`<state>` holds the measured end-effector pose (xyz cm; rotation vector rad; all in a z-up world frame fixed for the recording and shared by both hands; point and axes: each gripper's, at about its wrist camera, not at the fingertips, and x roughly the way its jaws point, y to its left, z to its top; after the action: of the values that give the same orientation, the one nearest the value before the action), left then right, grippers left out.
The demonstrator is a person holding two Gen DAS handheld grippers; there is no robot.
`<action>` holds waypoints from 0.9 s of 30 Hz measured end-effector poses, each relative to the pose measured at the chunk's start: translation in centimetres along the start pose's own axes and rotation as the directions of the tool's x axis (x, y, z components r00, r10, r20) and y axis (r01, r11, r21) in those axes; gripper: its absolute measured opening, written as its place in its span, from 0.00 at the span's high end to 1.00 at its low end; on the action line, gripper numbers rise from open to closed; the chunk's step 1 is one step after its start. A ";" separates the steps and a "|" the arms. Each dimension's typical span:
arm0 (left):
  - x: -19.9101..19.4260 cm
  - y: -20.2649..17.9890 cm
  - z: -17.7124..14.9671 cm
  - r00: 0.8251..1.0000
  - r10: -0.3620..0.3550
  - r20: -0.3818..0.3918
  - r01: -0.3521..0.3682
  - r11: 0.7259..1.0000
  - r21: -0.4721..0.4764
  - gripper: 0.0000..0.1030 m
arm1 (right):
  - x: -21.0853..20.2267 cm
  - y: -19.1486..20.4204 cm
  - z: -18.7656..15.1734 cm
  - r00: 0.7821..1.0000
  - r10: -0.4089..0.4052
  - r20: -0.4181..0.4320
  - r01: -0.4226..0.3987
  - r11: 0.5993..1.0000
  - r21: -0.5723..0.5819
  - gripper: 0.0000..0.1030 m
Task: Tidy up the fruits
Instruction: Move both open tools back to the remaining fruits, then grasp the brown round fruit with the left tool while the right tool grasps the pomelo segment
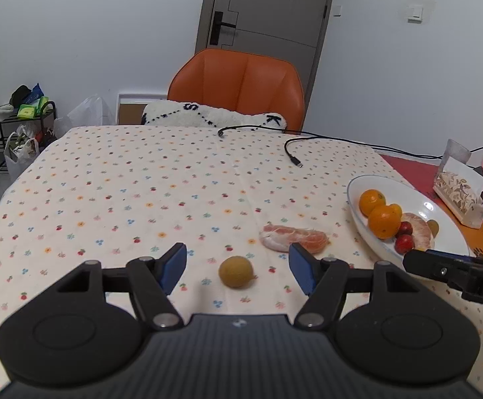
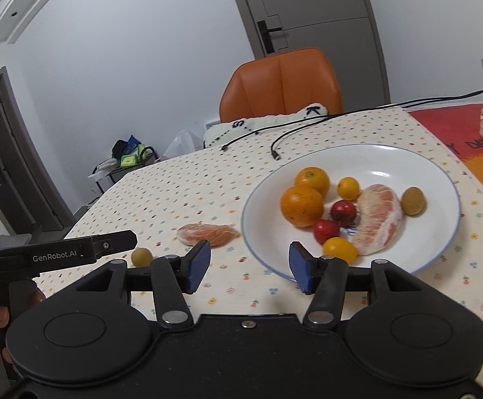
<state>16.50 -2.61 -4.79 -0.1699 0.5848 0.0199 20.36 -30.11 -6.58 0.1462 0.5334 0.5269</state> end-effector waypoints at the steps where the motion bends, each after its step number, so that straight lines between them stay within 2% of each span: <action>1: 0.1 0.1 -0.1 1.000 0.002 -0.002 -0.002 1.000 -0.002 0.36 | 0.1 0.2 0.0 1.000 0.001 -0.002 -0.001 1.000 -0.002 0.49; 5: 0.5 0.5 -0.5 1.000 0.003 -0.012 -0.003 1.000 -0.009 0.36 | 0.6 0.8 0.0 1.000 0.009 -0.011 -0.009 1.000 -0.012 0.48; 9: 1.0 0.6 -0.8 1.000 -0.001 -0.021 0.001 1.000 -0.011 0.36 | 0.9 1.5 -0.1 1.000 0.018 -0.011 -0.018 0.999 -0.026 0.42; 19: 2.7 0.2 -1.3 0.999 -0.021 -0.036 0.021 1.000 -0.019 0.41 | 2.3 3.2 -0.4 0.998 0.050 -0.046 -0.052 0.997 -0.057 0.42; 27: 3.7 0.9 -1.3 0.998 -0.030 -0.047 0.028 0.999 -0.046 0.69 | 4.2 4.6 -0.2 0.996 0.050 -0.076 -0.055 0.996 -0.067 0.42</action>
<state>18.82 -2.02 -8.02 -0.2239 0.6298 0.0010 21.35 -23.97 -7.38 0.0753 0.5844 0.6030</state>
